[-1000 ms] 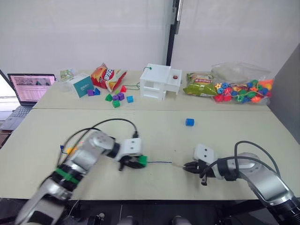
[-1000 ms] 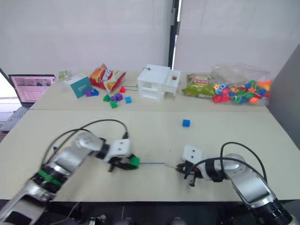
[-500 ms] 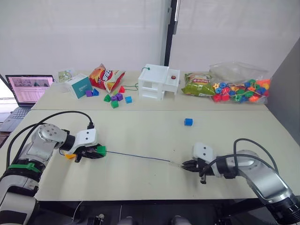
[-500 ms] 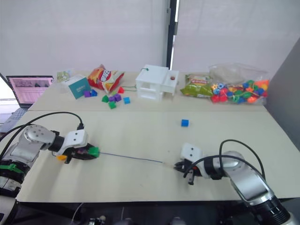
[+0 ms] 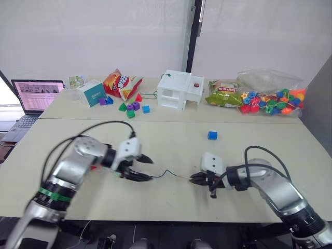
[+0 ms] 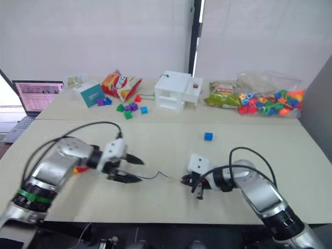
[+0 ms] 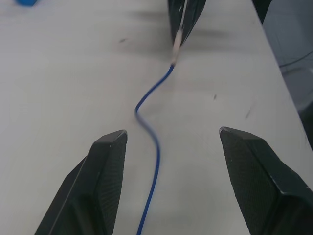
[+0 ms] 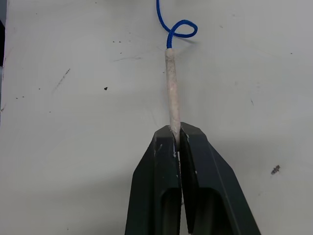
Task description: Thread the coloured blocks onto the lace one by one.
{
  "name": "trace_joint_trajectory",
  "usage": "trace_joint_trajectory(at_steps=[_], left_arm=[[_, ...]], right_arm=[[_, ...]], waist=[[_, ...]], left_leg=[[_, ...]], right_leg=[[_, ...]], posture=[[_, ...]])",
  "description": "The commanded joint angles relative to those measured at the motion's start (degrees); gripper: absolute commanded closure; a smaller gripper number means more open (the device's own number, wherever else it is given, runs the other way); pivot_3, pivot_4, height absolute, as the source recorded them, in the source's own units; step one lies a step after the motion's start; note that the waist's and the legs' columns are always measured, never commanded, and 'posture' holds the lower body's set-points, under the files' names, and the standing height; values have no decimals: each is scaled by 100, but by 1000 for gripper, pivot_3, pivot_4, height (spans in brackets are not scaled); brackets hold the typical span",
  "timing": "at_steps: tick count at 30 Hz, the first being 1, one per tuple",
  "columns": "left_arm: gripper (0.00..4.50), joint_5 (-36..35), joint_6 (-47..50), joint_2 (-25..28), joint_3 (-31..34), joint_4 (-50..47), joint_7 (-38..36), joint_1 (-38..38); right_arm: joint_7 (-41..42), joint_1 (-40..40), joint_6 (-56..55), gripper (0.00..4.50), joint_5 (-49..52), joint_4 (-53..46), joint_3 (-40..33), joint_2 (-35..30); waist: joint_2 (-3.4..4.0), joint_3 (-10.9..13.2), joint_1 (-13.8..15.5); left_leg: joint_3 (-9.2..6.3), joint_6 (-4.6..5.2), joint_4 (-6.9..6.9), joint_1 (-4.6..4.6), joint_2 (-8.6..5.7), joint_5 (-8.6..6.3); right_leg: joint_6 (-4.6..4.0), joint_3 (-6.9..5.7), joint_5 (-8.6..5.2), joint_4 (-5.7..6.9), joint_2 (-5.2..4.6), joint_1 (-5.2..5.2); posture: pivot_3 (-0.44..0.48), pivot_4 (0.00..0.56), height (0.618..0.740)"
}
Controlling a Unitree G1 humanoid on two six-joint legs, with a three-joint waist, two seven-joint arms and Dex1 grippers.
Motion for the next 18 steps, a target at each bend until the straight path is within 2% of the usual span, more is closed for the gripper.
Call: trace_joint_trajectory(at_steps=[1,6,12,15,18], left_arm=[[1320,322,-121,-346,-278,-68,450,-98],[1320,565,-345,-869,-565,421,698,-292],[1320,578,-375,-1009,-566,601,681,-368],[2142,542,-346,-1012,-534,601,661,-369],[3160,549,-351,-1011,-538,608,651,-374]], right_arm=[[26,-178,-22,4500,-64,-16,79,43],[11,-222,-39,4500,-87,52,144,72],[-27,-143,1,4500,-87,-12,103,67],[-35,-116,19,4500,-72,-29,66,66],[-49,-116,28,4500,-69,-25,55,83]], waist=[[0,0,2],[0,0,13],[0,0,26],[0,0,29],[0,0,39]], left_leg=[[0,0,0,0,-1,0],[1,0,0,2,-4,0],[1,0,1,2,-5,0],[0,0,1,2,-4,0],[1,0,1,2,-5,0]], right_leg=[[0,0,0,1,2,-1],[0,1,0,0,1,-1],[0,1,0,-1,0,0],[0,1,0,-1,0,0],[0,1,0,-1,-1,0]], posture=[[0,150,740],[0,150,740],[0,150,740],[0,150,740],[0,150,740]])
